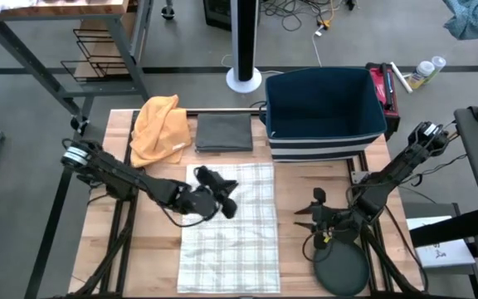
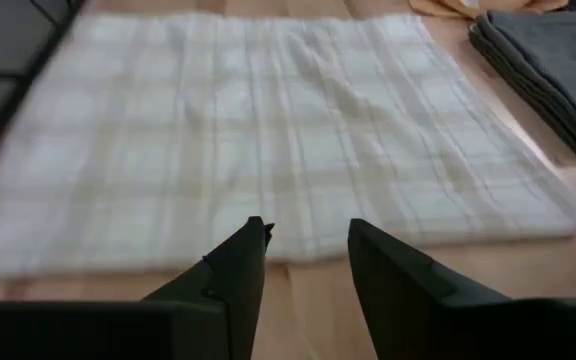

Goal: Fold kitchen towel into neat rectangle
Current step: Fold the white patterned towel

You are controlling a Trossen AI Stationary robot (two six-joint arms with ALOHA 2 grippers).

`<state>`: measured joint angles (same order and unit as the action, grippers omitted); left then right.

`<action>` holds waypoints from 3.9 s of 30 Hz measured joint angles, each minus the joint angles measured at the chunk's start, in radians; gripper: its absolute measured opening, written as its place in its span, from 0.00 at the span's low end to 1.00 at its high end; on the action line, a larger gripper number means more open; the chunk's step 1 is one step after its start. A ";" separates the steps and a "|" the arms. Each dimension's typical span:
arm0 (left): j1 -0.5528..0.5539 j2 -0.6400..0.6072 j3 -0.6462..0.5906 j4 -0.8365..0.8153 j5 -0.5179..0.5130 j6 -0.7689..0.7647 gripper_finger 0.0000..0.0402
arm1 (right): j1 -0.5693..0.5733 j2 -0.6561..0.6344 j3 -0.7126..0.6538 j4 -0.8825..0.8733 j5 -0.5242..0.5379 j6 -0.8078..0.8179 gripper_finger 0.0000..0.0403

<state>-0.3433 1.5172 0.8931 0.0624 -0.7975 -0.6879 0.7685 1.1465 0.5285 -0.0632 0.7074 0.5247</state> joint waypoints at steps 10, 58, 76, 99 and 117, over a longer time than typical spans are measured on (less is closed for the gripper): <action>-0.040 -0.230 -0.410 0.456 0.023 -0.026 0.10 | -0.096 0.000 0.002 0.128 -0.001 0.005 0.34; 0.262 -0.483 -0.706 -0.126 0.206 -0.548 0.57 | -0.436 0.485 0.152 0.093 0.045 0.572 0.68; 0.302 -0.173 -0.705 0.153 0.155 -0.543 0.50 | -0.435 0.486 0.218 0.098 0.044 0.551 0.64; 0.301 -0.159 -0.709 0.191 0.171 -0.402 0.02 | -0.609 0.561 0.237 -0.003 0.025 0.749 0.68; 0.300 -0.160 -0.709 0.191 0.163 -0.367 0.01 | -0.776 0.620 0.237 0.053 -0.077 0.778 0.59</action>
<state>-0.0429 1.3571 0.1844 0.2535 -0.6349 -1.0554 -0.0079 1.7669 0.7650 -0.0100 0.6300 1.3023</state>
